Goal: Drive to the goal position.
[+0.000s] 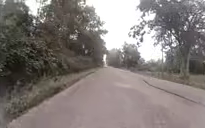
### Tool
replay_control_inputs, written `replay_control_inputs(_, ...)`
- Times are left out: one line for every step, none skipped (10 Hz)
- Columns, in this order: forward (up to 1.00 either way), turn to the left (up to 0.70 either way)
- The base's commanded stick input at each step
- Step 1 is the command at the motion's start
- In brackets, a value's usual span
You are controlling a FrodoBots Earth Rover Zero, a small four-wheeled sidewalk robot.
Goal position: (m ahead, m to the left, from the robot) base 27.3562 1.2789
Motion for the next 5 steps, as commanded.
replay_control_inputs(0.7,0.0)
replay_control_inputs(0.7,0.0)
replay_control_inputs(0.7,0.0)
replay_control_inputs(0.7,0.0)
replay_control_inputs(0.7,0.0)
